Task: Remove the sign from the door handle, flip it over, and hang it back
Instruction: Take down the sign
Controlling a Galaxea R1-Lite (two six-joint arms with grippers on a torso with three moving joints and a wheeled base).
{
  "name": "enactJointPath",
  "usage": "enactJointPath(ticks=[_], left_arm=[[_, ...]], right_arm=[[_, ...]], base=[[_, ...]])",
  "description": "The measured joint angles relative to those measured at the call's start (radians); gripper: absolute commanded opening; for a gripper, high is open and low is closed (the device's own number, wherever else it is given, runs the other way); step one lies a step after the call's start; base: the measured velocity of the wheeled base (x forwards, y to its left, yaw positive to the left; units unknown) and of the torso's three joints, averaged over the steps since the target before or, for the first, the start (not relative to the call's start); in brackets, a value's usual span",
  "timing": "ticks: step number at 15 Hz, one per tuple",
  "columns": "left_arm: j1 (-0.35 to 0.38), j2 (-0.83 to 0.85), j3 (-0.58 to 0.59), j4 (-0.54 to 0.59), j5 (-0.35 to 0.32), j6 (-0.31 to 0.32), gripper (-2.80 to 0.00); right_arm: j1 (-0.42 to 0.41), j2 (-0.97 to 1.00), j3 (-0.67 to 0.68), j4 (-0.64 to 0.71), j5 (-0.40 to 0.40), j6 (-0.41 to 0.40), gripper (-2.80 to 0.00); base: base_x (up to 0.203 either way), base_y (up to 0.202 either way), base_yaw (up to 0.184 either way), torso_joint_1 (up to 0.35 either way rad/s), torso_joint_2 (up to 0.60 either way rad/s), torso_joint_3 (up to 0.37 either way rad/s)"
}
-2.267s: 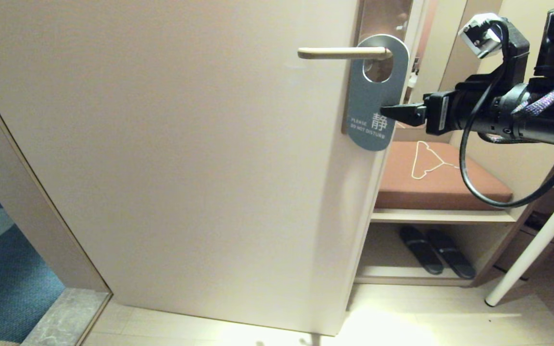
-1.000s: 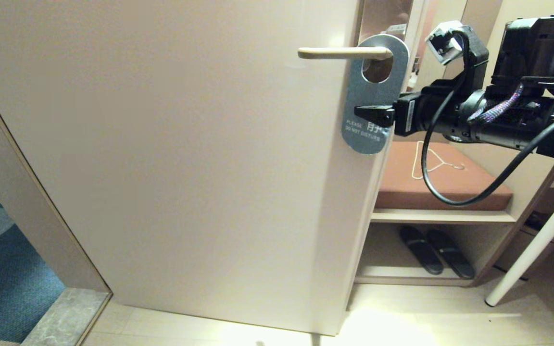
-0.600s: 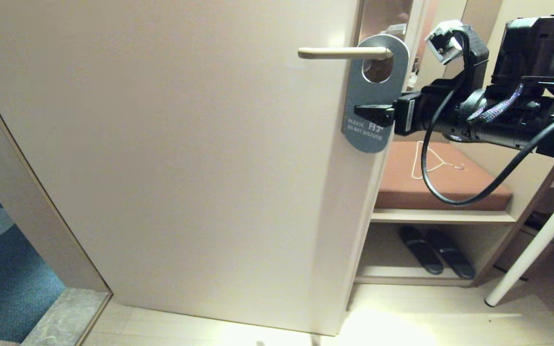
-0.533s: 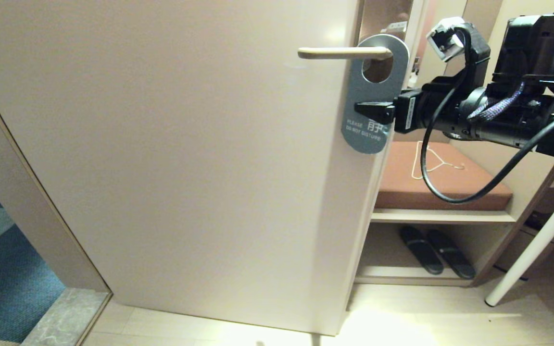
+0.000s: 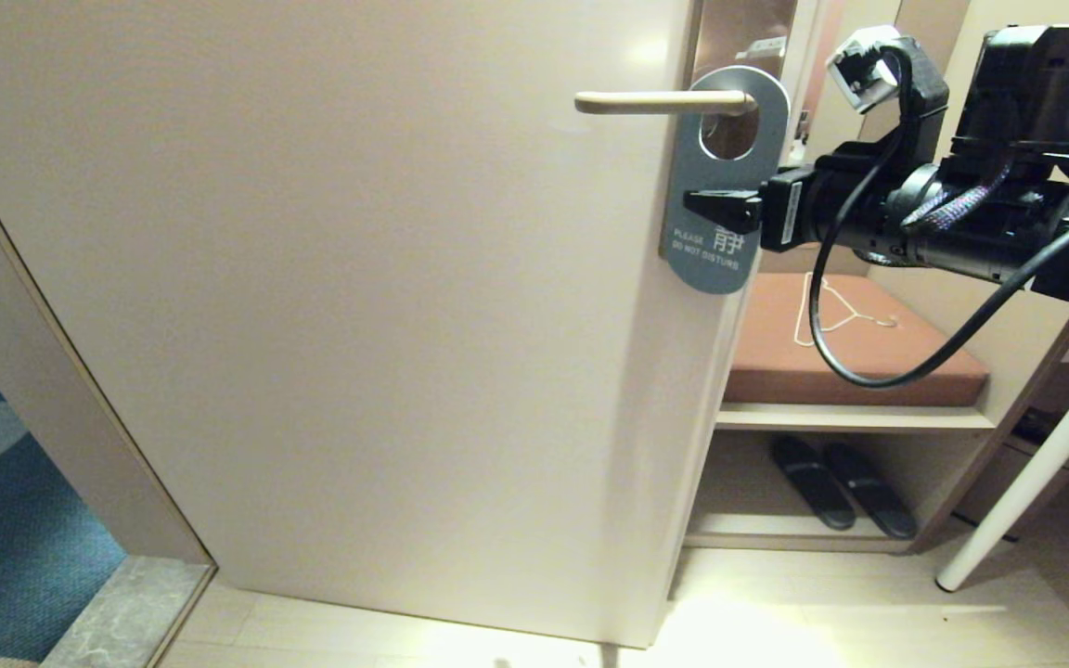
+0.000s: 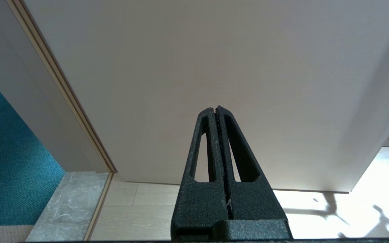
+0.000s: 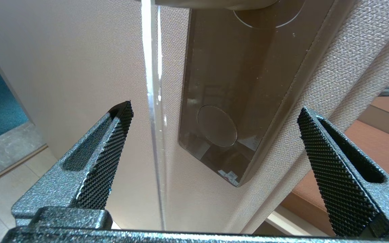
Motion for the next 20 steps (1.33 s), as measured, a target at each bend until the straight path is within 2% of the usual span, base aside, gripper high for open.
enactJointPath(ticks=[4,5,11,20], left_arm=[[0.0,0.0,0.0,0.001,0.0,0.0,-2.8],[0.0,0.0,0.0,0.0,0.0,0.0,-2.8],[0.0,0.0,0.0,0.0,0.0,0.0,-2.8],[0.0,0.0,0.0,0.0,0.0,0.0,-2.8]], right_arm=[[0.0,0.0,0.0,-0.001,0.0,0.0,0.0],[0.0,0.0,0.0,-0.001,0.0,-0.001,-2.8],[0.0,0.0,0.006,-0.048,-0.002,0.001,-2.8],[0.0,0.001,0.01,-0.049,0.001,0.001,-2.8]], base=[[0.0,0.0,0.0,0.0,0.0,0.0],[0.0,0.0,0.0,0.0,0.0,0.0],[0.0,0.0,0.0,0.0,0.0,0.0],[0.0,0.0,0.0,0.0,0.0,0.0]])
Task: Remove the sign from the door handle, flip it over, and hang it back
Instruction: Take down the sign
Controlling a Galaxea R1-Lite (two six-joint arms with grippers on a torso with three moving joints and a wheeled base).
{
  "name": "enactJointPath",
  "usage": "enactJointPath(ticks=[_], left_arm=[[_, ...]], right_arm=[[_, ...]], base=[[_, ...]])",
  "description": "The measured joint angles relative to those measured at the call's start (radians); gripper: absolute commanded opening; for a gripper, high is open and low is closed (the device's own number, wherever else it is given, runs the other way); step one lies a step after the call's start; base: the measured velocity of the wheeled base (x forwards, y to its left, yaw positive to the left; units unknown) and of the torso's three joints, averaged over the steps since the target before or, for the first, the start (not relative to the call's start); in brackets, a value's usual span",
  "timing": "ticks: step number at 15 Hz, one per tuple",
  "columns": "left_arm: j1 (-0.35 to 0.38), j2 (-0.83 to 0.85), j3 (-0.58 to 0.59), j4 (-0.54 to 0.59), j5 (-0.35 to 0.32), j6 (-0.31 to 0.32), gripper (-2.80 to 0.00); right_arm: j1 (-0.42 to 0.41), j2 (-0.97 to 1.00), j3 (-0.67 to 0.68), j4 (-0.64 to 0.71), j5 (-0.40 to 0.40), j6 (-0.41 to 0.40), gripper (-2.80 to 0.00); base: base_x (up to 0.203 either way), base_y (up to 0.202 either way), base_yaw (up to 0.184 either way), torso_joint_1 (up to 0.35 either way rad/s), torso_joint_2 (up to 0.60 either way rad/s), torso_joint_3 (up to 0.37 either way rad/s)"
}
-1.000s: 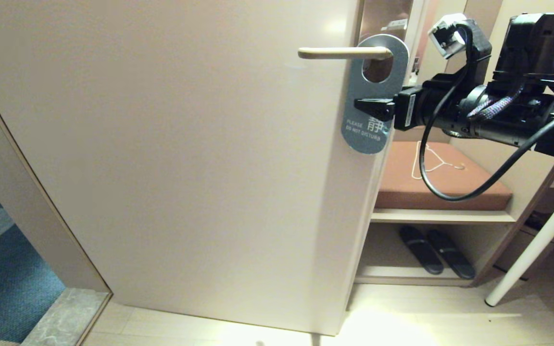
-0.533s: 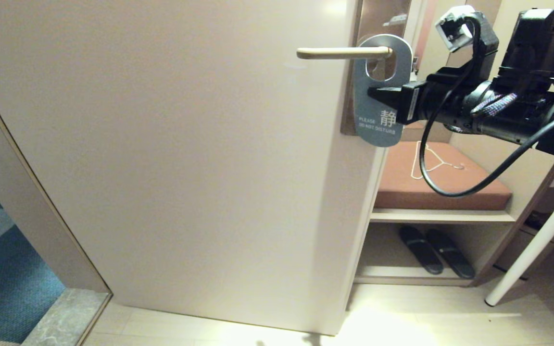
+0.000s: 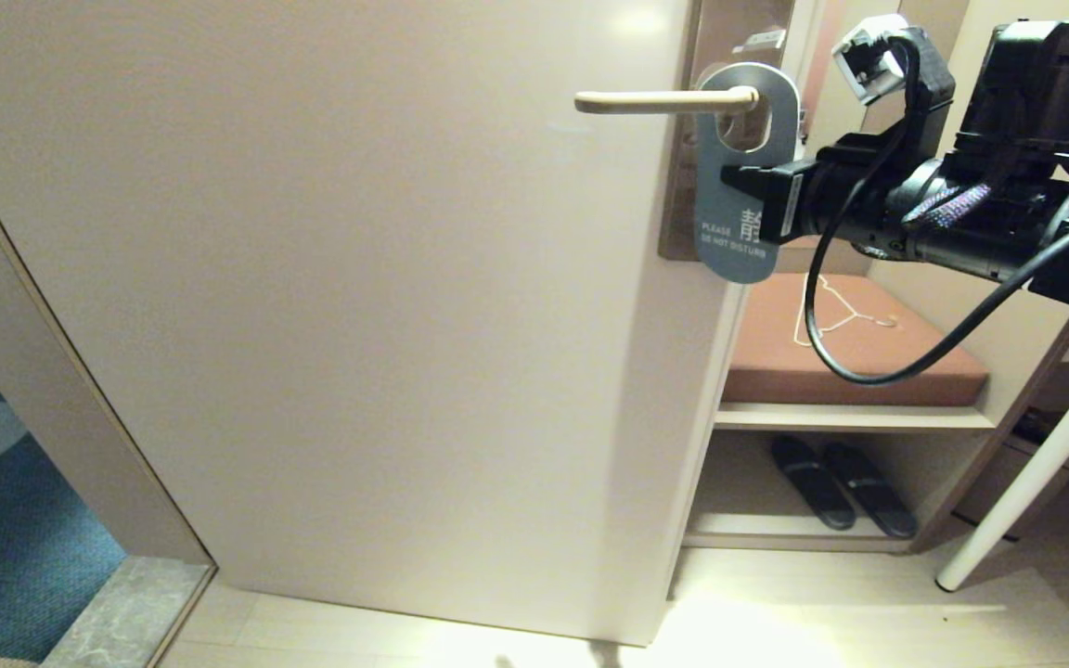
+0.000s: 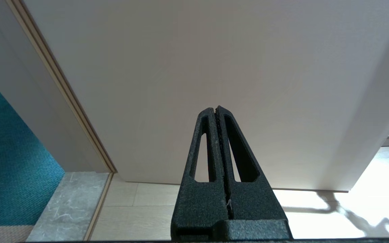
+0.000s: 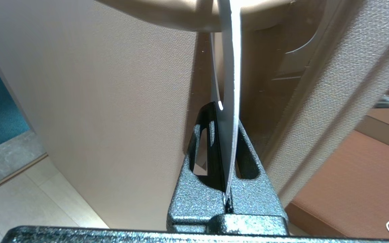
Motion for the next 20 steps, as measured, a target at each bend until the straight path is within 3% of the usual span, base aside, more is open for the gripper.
enactJointPath(ticks=[20], left_arm=[[0.0,0.0,0.0,0.0,0.0,0.0,-2.8]], right_arm=[[0.082,-0.026,-0.001,-0.021,0.005,0.005,-2.8]], base=[[0.0,0.0,0.0,0.0,0.0,0.0]])
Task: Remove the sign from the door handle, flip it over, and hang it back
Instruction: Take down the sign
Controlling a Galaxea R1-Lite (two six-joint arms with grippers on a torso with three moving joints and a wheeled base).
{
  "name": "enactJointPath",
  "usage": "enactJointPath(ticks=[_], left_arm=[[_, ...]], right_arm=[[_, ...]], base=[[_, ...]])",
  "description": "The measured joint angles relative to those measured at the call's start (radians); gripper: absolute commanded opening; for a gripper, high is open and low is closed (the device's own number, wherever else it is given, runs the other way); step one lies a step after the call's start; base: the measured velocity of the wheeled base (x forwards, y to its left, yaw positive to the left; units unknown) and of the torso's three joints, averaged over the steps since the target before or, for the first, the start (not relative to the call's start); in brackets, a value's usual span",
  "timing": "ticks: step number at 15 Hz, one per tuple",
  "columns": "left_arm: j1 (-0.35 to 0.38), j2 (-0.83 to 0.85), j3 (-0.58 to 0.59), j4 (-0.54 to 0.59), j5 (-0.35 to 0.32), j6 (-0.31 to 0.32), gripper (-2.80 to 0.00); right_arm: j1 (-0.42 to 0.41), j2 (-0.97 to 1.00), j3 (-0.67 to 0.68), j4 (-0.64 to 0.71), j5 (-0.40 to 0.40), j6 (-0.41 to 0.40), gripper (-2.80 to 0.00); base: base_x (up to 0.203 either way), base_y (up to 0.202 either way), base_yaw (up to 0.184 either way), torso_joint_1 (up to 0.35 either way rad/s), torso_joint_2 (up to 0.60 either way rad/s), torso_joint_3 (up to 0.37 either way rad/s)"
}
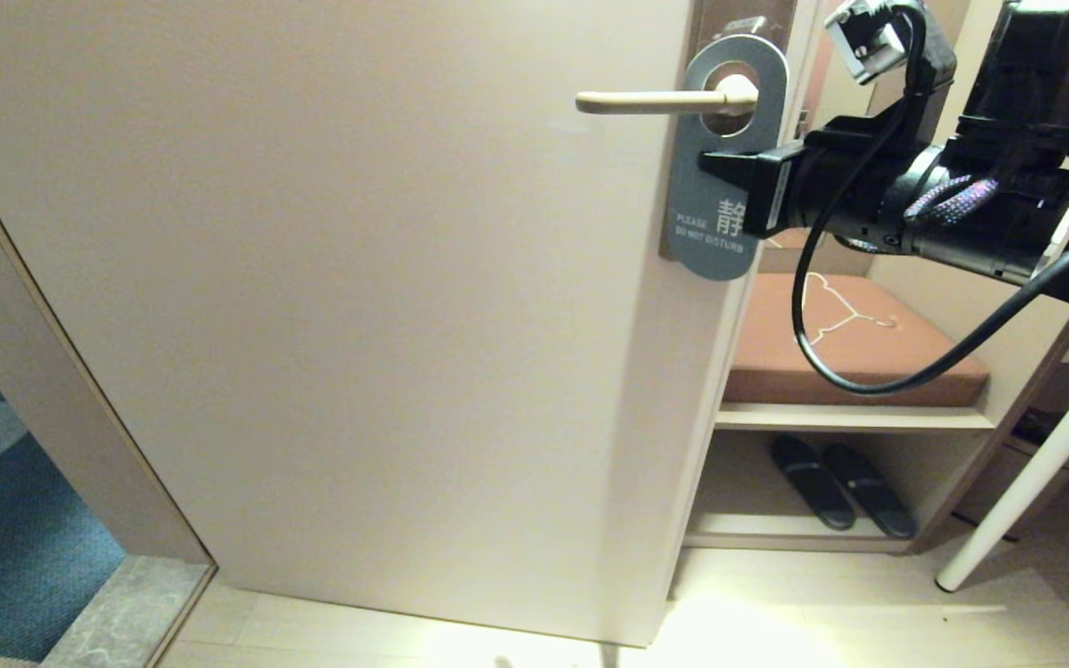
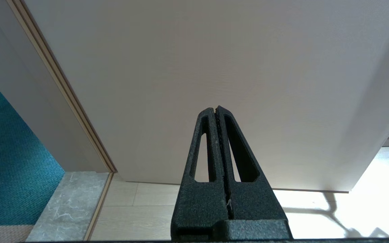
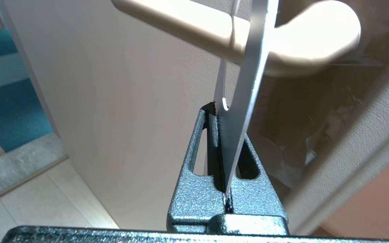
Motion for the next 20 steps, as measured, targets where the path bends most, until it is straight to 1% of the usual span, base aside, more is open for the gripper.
enactJointPath(ticks=[8,11,20], left_arm=[[0.0,0.0,0.0,0.0,0.0,0.0,-2.8],[0.0,0.0,0.0,0.0,0.0,0.0,-2.8],[0.0,0.0,0.0,0.0,0.0,0.0,-2.8]], right_arm=[[0.058,0.058,-0.005,-0.123,-0.003,-0.002,-2.8],[0.066,0.088,-0.012,-0.16,-0.004,-0.004,-2.8],[0.106,0.194,-0.164,-0.164,-0.011,-0.011,-2.8]], base=[[0.0,0.0,0.0,0.0,0.0,0.0],[0.0,0.0,0.0,0.0,0.0,0.0],[0.0,0.0,0.0,0.0,0.0,0.0]])
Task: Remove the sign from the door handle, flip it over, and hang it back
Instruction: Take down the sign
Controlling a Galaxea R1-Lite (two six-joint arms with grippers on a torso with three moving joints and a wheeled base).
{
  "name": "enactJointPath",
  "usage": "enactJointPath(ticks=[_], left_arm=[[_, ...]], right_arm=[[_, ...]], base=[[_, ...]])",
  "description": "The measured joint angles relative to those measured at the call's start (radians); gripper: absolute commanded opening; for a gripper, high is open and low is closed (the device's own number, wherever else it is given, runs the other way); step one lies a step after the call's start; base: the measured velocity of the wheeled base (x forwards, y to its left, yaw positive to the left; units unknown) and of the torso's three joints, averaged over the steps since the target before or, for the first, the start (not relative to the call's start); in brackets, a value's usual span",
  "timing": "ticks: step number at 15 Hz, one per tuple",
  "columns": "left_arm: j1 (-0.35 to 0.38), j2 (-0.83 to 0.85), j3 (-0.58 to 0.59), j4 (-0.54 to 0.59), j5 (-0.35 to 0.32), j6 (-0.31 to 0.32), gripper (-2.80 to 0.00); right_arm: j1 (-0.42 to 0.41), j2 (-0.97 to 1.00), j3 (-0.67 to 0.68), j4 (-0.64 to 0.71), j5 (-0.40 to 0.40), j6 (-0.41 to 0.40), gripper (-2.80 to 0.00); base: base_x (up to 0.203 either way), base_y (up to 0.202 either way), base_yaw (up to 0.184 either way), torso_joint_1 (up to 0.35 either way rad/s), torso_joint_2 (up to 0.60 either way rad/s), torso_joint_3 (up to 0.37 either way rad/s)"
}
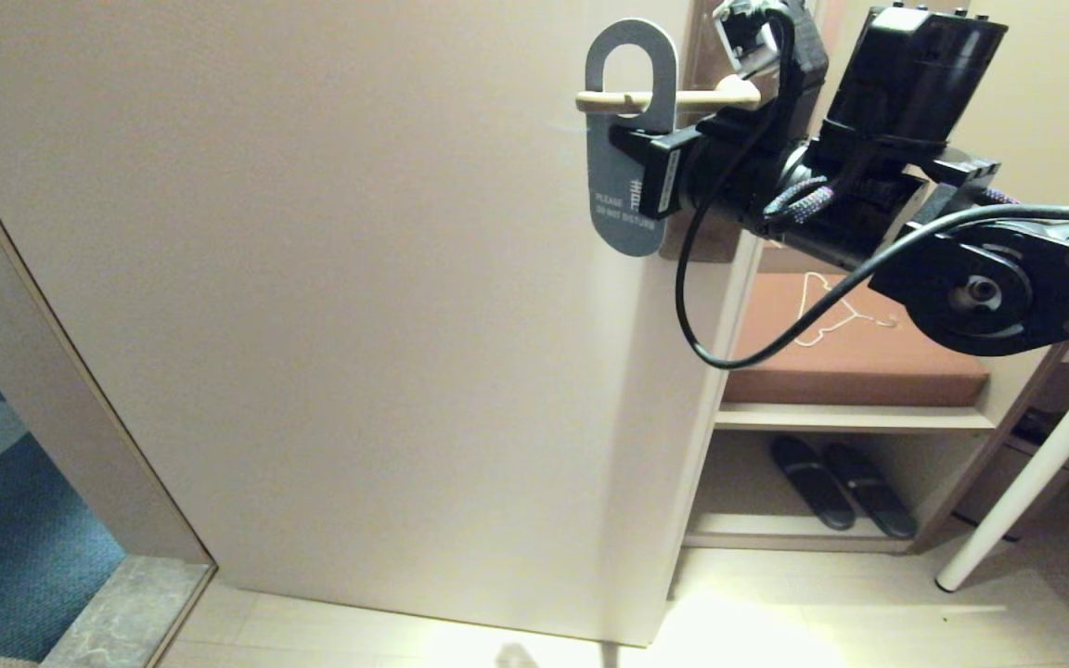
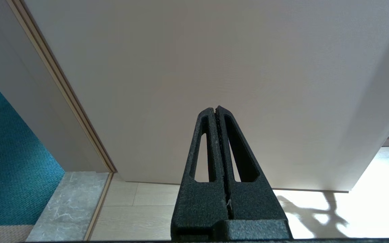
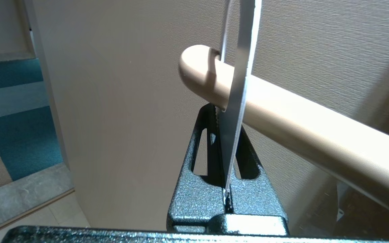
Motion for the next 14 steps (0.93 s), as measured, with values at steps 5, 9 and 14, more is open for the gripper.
enactJointPath(ticks=[5,9,14], left_arm=[[0.0,0.0,0.0,0.0,0.0,0.0,-2.8],[0.0,0.0,0.0,0.0,0.0,0.0,-2.8],[0.0,0.0,0.0,0.0,0.0,0.0,-2.8]], right_arm=[[0.025,0.047,-0.032,-0.053,-0.004,-0.002,-2.8],[0.044,0.075,-0.036,-0.089,-0.008,-0.002,-2.8],[0.073,0.081,-0.025,-0.085,-0.002,0.007,-2.8]], base=[[0.0,0.0,0.0,0.0,0.0,0.0],[0.0,0.0,0.0,0.0,0.0,0.0],[0.0,0.0,0.0,0.0,0.0,0.0]])
